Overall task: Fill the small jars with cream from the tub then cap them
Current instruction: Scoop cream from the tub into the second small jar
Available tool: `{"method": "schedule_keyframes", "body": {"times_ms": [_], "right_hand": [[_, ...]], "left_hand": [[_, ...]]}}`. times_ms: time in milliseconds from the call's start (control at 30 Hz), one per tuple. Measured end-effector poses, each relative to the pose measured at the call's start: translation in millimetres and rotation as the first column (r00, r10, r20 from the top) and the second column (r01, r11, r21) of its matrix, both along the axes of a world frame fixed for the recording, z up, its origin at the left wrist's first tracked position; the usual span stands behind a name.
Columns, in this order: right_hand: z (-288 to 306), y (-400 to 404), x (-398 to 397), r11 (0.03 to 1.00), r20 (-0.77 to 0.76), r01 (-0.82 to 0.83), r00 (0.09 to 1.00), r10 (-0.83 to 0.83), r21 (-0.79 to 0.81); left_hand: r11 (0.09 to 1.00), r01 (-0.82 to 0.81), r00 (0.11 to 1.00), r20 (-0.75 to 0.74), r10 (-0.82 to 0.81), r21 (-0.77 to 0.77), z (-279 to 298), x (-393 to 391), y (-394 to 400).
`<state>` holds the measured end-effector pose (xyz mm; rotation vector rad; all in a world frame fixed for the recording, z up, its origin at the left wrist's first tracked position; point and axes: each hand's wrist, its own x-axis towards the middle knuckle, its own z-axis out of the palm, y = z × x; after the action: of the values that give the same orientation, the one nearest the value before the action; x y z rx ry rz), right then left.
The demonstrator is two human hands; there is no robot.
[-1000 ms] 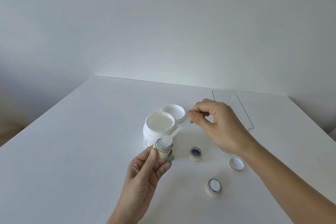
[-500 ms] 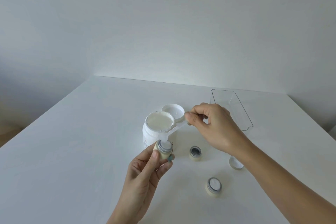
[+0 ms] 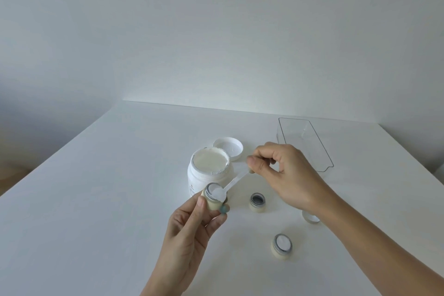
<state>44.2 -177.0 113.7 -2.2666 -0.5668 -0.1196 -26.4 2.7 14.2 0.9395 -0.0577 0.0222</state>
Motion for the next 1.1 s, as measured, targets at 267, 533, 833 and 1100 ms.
{"method": "schedule_keyframes", "body": {"times_ms": [267, 533, 833, 1100], "right_hand": [[-3.6, -5.0, 9.7, 0.999, -0.008, 0.030, 1.000, -0.030, 0.014], [-6.1, -3.0, 26.5, 0.988, -0.037, 0.122, 0.992, -0.119, 0.097], [-18.2, 23.7, 42.9, 0.943, 0.019, 0.302, 0.953, -0.302, -0.140], [-10.9, 8.5, 43.8, 0.932, 0.020, 0.277, 0.960, -0.280, -0.235]], "left_hand": [[1.000, 0.029, 1.000, 0.001, -0.029, -0.005, -0.3, 0.6, -0.2], [0.999, 0.033, 0.999, -0.022, -0.034, -0.030, -1.8, 1.2, -0.1], [1.000, -0.002, 1.000, -0.023, 0.001, -0.031, -1.1, 2.7, -0.8], [0.999, -0.046, 0.999, -0.001, 0.046, -0.010, -0.9, 1.6, 0.4]]}}
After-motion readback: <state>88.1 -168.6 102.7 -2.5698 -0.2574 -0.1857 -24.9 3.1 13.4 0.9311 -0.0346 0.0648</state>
